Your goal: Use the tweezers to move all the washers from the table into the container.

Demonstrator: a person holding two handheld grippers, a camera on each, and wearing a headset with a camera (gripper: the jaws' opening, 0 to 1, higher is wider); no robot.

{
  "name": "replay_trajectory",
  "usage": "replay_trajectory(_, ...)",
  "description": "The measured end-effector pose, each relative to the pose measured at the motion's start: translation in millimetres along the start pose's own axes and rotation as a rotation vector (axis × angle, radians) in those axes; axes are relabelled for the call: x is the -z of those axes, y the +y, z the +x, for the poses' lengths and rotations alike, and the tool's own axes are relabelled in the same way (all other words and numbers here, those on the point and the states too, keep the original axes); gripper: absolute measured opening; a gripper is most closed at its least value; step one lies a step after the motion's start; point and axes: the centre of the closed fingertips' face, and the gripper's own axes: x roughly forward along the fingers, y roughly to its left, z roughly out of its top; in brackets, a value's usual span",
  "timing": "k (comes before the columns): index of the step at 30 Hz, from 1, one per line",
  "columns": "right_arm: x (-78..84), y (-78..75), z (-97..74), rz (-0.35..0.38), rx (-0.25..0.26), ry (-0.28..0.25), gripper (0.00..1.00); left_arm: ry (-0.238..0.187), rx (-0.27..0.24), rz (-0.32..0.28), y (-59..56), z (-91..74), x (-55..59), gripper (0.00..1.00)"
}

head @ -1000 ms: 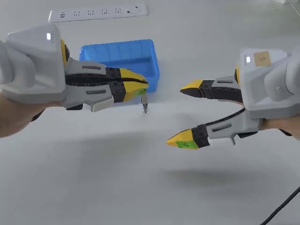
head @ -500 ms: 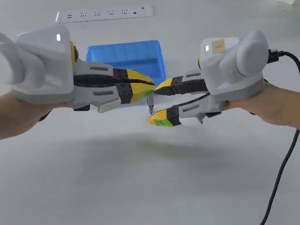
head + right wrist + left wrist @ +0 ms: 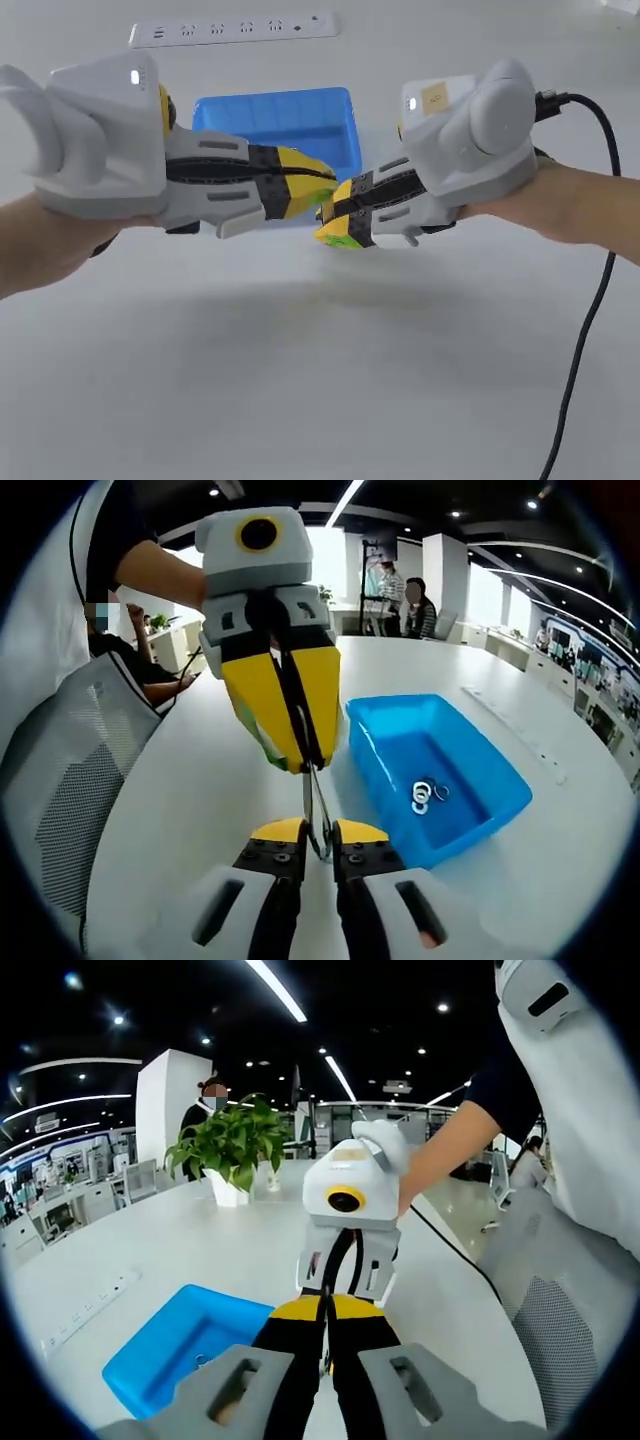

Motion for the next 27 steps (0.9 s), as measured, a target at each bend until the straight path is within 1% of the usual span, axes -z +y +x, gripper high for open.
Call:
replay_trajectory(5,0.5,0.0,-0.3,-0.007,0.002,0.000,0.10,-0.004,-0.009,-0.017,1.5,0.6,-0.2,0.04)
replay_trajectory(7,0.7,-0.3,-0.6,-0.011,0.007,0.001,0.10,-0.010,-0.015,-0.084,3.4,1.3,0.5,0.05)
replay_trajectory(8,0.7,-0.4,-0.6,-0.011,0.009,0.000,0.10,-0.008,-0.018,-0.078,4.1,1.4,0.9,0.05)
replay_trajectory(13,0.5,-0.9,-0.4,-0.015,0.016,0.001,0.10,0.021,-0.029,-0.077,4.9,2.9,4.9,0.06)
replay_trajectory(15,0.4,-1.1,-0.4,-0.013,0.020,0.000,0.10,0.032,-0.036,-0.119,6.4,3.1,6.8,0.06)
replay_trajectory(16,0.3,-1.1,-0.3,-0.013,0.022,-0.001,0.10,0.040,-0.037,-0.130,7.1,3.0,8.4,0.07)
replay_trajectory(20,0.1,-0.6,-0.1,-0.007,0.025,-0.006,0.10,0.040,-0.037,-0.136,6.9,2.0,8.3,0.08)
replay_trajectory(24,-0.4,0.3,0.2,-0.001,0.026,-0.011,0.10,0.037,-0.030,-0.139,6.2,0.9,6.1,0.12)
replay_trajectory(25,-0.7,0.1,0.1,0.001,0.027,-0.011,0.10,0.046,-0.020,-0.144,4.4,0.6,7.2,0.13)
replay_trajectory(27,-1.0,-0.3,-0.3,0.006,0.028,-0.009,0.10,0.062,-0.016,-0.132,3.1,-0.4,9.3,0.17)
